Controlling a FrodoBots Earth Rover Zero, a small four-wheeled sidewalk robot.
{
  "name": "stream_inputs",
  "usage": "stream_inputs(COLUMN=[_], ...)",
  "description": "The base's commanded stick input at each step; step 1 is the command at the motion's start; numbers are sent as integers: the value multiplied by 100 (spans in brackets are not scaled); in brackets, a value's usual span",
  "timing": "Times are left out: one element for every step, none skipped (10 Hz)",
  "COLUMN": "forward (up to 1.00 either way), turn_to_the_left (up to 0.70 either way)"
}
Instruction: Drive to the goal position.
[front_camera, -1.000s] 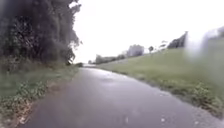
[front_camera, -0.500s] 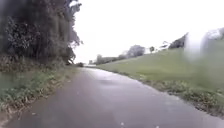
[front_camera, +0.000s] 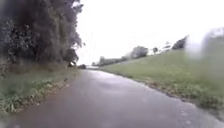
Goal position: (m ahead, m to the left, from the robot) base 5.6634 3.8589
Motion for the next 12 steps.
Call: stream_inputs(forward=[70, 70, 70, 70, 70, 70, 70, 70, 70, 70, 70, 70], turn_to_the_left=[0, 0, 0, 0, 0, 0, 0, 0, 0, 0, 0, 0])
